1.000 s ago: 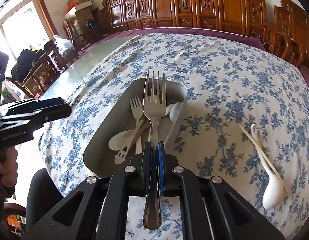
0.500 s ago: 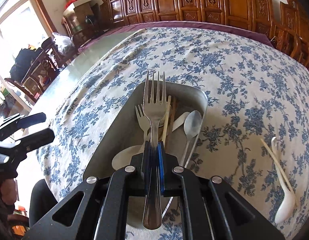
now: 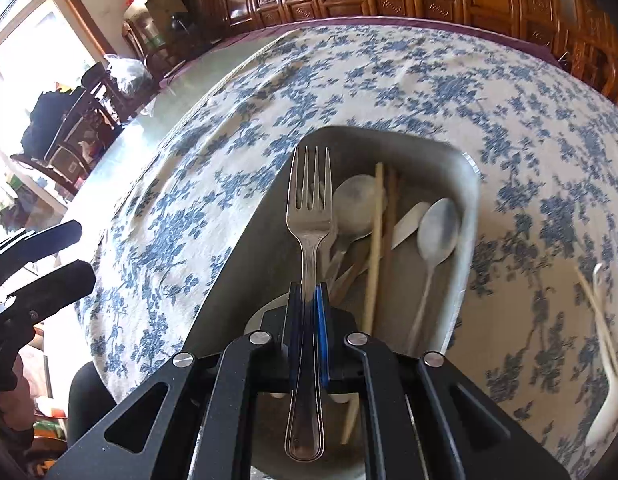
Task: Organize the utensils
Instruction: 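Carry the metal fork into the grey tray with the right gripper, then grasp the wooden chopstick with the right gripper while the left gripper approaches the white spoon, then close the left gripper on the white ceramic spoon handle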
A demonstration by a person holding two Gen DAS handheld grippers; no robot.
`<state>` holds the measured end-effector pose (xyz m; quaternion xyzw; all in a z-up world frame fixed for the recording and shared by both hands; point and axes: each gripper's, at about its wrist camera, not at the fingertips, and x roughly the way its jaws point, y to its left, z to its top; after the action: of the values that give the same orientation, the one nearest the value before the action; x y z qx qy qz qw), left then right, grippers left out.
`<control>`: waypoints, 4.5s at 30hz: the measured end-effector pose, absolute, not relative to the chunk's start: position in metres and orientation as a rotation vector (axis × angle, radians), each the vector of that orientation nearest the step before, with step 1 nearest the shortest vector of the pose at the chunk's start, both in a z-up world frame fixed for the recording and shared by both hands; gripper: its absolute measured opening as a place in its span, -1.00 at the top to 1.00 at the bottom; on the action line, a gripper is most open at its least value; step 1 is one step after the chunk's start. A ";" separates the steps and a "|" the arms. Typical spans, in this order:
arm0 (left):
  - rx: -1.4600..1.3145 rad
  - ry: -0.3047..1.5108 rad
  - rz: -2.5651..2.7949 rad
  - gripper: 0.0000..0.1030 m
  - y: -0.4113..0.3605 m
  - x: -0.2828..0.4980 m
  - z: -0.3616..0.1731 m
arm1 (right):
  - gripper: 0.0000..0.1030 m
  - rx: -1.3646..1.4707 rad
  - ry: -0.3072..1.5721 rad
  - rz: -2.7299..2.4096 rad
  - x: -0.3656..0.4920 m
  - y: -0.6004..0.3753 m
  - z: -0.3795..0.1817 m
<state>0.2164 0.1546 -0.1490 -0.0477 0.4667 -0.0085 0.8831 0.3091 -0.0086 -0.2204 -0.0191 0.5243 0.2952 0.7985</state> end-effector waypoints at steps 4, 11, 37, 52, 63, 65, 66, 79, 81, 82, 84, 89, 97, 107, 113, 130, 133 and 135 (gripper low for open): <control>-0.095 0.973 -0.017 -0.40 0.153 0.216 -0.149 | 0.82 -0.028 1.140 0.642 0.308 -0.004 -0.224; -0.089 0.971 -0.014 -0.40 0.150 0.216 -0.147 | 0.76 -0.049 1.129 0.624 0.309 -0.005 -0.227; -0.046 0.955 -0.130 -0.58 0.047 0.235 -0.143 | 0.62 -0.142 0.990 0.409 0.318 -0.237 -0.194; -0.007 0.987 -0.146 -0.58 0.005 0.239 -0.148 | 0.62 -0.116 1.106 0.470 0.346 -0.272 -0.242; 0.028 0.995 -0.167 -0.58 -0.015 0.235 -0.147 | 0.71 -0.219 1.128 0.506 0.353 -0.257 -0.248; 0.030 0.993 -0.172 -0.58 -0.019 0.236 -0.146 | 0.79 -0.201 1.136 0.519 0.353 -0.259 -0.248; 0.031 0.992 -0.175 -0.58 -0.020 0.236 -0.146 | 0.86 -0.184 1.138 0.523 0.352 -0.262 -0.248; 0.053 0.990 -0.239 -0.58 -0.061 0.245 -0.149 | 0.88 -0.039 1.049 0.467 0.313 -0.308 -0.211; 0.056 0.993 -0.250 -0.58 -0.068 0.247 -0.152 | 0.88 -0.024 1.044 0.454 0.305 -0.314 -0.209; 0.059 0.997 -0.258 -0.58 -0.073 0.249 -0.154 | 0.88 -0.019 1.042 0.446 0.301 -0.317 -0.209; 0.064 1.002 -0.268 -0.58 -0.081 0.252 -0.157 | 0.88 -0.021 1.033 0.430 0.294 -0.320 -0.209; 0.075 1.024 -0.296 -0.58 -0.102 0.261 -0.167 | 0.88 -0.026 1.018 0.387 0.277 -0.327 -0.212; 0.059 1.058 -0.349 -0.58 -0.133 0.282 -0.181 | 0.88 0.006 1.019 0.352 0.259 -0.341 -0.222; 0.095 1.087 -0.375 -0.46 -0.174 0.311 -0.198 | 0.88 0.048 0.994 0.343 0.253 -0.356 -0.215; 0.110 1.167 -0.346 -0.36 -0.187 0.328 -0.218 | 0.88 0.057 0.993 0.336 0.254 -0.358 -0.215; 0.112 1.260 -0.342 0.77 -0.187 0.338 -0.241 | 0.88 0.069 0.984 0.332 0.252 -0.358 -0.212; 0.122 1.257 -0.345 0.83 -0.183 0.334 -0.240 | 0.88 0.064 0.982 0.336 0.252 -0.355 -0.211; 0.139 1.238 -0.349 0.83 -0.178 0.327 -0.236 | 0.88 0.060 0.980 0.339 0.252 -0.353 -0.210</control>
<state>0.3270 -0.1780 -0.2358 0.0648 0.5766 -0.1628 0.7980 0.2516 -0.3526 -0.2097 0.0285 0.4682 0.1620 0.8682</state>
